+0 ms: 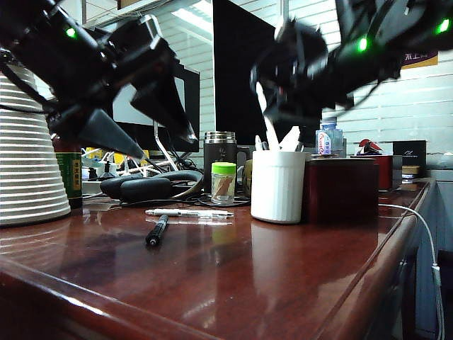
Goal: Pick up all the pens on the desk and put them into the pen holder one by one.
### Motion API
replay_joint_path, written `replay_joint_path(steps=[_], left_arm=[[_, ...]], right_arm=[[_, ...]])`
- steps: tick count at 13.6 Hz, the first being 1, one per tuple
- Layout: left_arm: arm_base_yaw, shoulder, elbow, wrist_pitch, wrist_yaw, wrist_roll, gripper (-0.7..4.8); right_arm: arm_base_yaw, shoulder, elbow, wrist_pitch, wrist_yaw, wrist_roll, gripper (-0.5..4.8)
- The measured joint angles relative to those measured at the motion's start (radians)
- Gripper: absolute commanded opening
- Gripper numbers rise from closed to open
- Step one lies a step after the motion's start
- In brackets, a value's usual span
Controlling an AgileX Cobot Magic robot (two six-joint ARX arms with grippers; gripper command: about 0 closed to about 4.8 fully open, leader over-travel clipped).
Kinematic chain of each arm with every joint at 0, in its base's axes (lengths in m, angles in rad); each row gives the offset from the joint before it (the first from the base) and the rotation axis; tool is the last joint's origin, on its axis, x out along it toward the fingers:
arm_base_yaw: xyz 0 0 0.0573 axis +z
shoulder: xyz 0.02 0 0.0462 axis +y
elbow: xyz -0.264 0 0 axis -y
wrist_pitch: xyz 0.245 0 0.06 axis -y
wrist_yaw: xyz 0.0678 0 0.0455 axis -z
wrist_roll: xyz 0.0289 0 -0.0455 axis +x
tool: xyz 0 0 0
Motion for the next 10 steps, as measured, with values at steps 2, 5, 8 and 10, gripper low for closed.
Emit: replay_joint_path(steps=[2,5,8,10], left_arm=[[0.001,0.003,0.000,0.002,-0.003,0.000,4.79],[0.001,0.003,0.000,0.009,-0.003,0.000,4.79],[0.001,0.003,0.000,0.009,-0.003,0.000,4.79],[0.001,0.003,0.000,0.009,-0.002,0.000,4.79]], right_arm=[[0.001,0.011,0.001,-0.004,0.000,-0.044,-0.01],[0.001,0.011,0.001,-0.003,0.000,-0.053,1.84],[0.001,0.010,0.001,0.002,-0.001,-0.056,1.84],[0.001,-0.018,0.000,0.002,-0.001,-0.056,1.84]])
